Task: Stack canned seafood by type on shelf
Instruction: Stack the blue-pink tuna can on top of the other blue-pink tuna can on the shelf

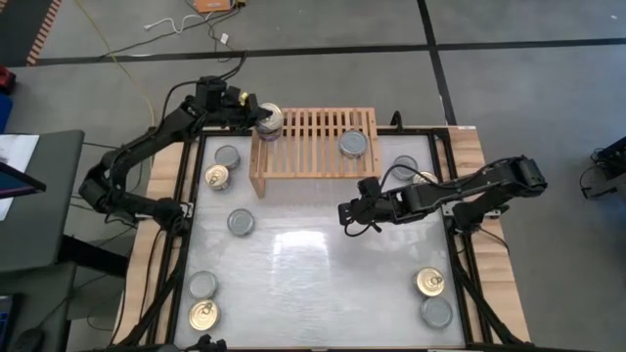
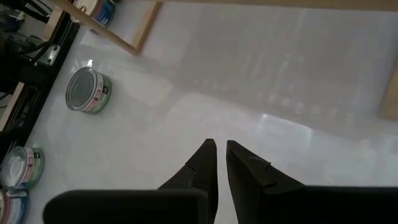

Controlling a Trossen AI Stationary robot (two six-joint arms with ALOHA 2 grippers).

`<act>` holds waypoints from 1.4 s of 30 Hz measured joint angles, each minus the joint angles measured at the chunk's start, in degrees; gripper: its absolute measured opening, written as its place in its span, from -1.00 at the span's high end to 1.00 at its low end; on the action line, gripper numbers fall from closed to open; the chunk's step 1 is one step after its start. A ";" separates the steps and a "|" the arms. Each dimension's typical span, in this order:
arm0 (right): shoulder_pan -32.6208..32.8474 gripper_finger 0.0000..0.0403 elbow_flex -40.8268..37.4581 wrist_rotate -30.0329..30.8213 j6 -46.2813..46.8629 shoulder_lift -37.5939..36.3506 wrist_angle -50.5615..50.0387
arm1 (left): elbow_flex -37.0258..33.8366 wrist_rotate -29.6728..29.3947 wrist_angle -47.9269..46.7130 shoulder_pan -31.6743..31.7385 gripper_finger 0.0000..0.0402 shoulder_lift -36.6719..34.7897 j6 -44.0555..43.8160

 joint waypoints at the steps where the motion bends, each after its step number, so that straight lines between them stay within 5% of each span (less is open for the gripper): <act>1: 0.00 0.69 0.00 0.00 0.00 0.00 0.00 | 0.00 0.00 -0.03 0.00 0.08 0.00 -0.08; 34: 1.49 0.69 0.00 -0.02 0.04 0.02 0.05 | 0.00 -3.89 -0.07 -1.16 0.07 -0.02 0.23; 42: 1.73 0.69 0.00 0.00 0.02 0.02 0.05 | -0.13 -4.13 -0.77 -1.72 -0.11 0.10 0.68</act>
